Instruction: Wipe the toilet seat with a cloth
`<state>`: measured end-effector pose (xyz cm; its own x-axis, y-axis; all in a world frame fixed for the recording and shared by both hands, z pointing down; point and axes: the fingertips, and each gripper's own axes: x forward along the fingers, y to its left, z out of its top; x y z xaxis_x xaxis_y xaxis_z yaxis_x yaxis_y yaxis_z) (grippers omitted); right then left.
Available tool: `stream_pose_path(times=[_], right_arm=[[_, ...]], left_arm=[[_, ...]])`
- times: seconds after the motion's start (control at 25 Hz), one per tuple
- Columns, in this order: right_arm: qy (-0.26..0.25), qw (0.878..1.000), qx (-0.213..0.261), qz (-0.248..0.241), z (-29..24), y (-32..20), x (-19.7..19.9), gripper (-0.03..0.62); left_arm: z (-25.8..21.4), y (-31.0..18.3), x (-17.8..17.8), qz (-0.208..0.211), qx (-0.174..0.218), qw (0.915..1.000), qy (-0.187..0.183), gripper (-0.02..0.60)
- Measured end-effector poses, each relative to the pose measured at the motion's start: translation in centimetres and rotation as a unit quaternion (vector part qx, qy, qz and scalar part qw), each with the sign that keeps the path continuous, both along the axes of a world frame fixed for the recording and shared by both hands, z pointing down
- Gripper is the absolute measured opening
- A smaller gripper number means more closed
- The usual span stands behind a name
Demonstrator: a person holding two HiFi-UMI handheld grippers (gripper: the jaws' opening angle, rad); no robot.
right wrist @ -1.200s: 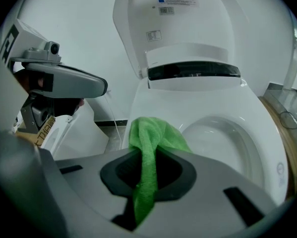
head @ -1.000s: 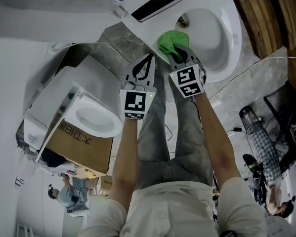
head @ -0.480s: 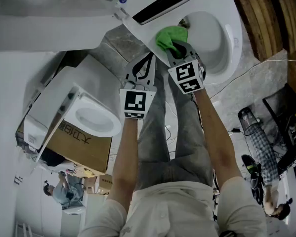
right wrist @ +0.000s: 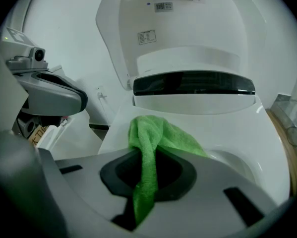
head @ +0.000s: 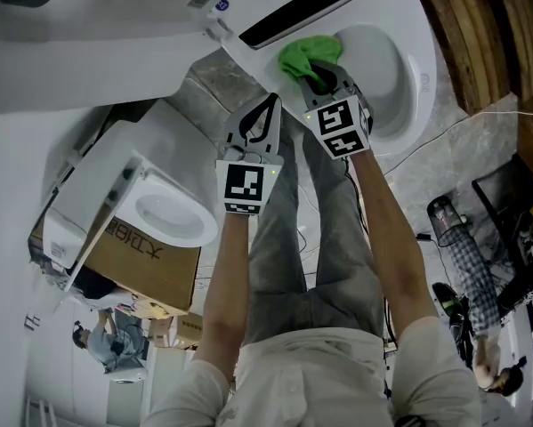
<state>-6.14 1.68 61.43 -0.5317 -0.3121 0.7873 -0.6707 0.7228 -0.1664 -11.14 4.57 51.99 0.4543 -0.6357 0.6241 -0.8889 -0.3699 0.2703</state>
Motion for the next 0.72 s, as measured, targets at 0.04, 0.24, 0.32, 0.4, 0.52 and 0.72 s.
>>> stream_pose_path(times=[0.04,0.24,0.32,0.4,0.52,0.72], right_arm=[[0.001,1.000,0.001,-0.001,0.0,-0.3,0.1,0.044],[0.002,1.000,0.006,-0.001,0.0,-1.7,0.3,0.044],[0.003,1.000,0.007,0.000,0.0,-2.2,0.5,0.044],[0.004,1.000,0.008,0.000,0.1,-2.7,0.7,0.044],[0.007,1.000,0.013,0.001,0.1,-3.5,1.1,0.044],[0.011,1.000,0.018,0.006,0.0,-4.9,1.9,0.045]], left_arm=[[0.0,-0.1,0.0,0.000,0.000,1.0000,0.000,0.012],[-0.2,-0.8,0.3,-0.003,0.003,1.0000,0.001,0.012],[-0.2,-1.0,0.5,-0.004,0.004,1.0000,0.001,0.012],[-0.2,-1.2,0.7,-0.004,0.004,1.0000,0.002,0.012],[-0.1,-1.3,1.0,-0.004,0.003,1.0000,0.002,0.012],[-0.1,-1.5,1.4,-0.002,0.001,1.0000,0.002,0.012]])
